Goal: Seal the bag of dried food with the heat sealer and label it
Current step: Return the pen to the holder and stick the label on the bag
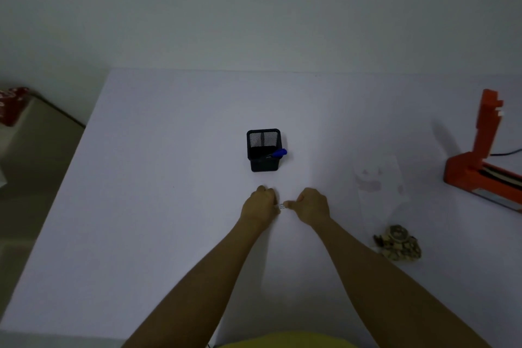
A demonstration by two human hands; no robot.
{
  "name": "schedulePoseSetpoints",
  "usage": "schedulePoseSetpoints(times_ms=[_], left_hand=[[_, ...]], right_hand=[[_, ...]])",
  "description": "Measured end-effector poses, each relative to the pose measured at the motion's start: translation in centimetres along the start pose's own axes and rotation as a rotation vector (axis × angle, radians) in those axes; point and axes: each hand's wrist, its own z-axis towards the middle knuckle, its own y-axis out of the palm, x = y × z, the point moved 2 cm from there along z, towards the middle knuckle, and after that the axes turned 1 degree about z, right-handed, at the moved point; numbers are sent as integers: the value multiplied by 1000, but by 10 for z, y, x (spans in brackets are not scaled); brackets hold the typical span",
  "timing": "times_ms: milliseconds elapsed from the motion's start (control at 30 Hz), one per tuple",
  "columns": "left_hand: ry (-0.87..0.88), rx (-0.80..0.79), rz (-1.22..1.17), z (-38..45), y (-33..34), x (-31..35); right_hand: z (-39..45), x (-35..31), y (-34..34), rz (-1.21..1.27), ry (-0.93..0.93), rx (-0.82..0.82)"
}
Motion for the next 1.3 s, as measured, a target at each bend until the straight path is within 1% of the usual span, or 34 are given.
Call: schedulePoseSetpoints(times_ms=[167,300,367,467,533,633,733,767,800,900,933,1067,1167,1300], left_hand=[[3,-8,-43,-3,-3,6],[-45,9,-241,-7,-6,1],[-51,4,-318,-9,-11,-2],[-44,14,-421,-15,-31,-7],[-33,22,-488,-22,-52,-10],[-1,29,-574,-37,-87,-9],[44,74,-612,-52,-119,-2],[52,128,-607,-57,-129,1],[61,217,-579,-61,-138,5],[150,583,-417,-74,-159,24],[194,660,-365,-80,-163,31],[336,854,-109,-92,-169,46],[377,1003,-69,-99,-178,49],[383,1045,-32,-108,-193,54]], right_hand=[[-1,0,-1,-4,12,2],[-6,-4,-4,28,25,-8],[-11,-10,-9,165,34,-79],[-29,-22,-23,514,71,-254],[-43,-32,-32,566,16,-323],[-66,-51,-49,572,-127,-329],[-86,-76,-70,612,-201,-324],[-91,-85,-78,640,-210,-321],[-96,-93,-85,677,-215,-310],[-108,-112,-104,785,-231,-245],[-113,-118,-109,814,-240,-227],[-132,-133,-121,882,-282,-188],[-142,-141,-130,913,-329,-188],[-152,-150,-135,946,-352,-206]])
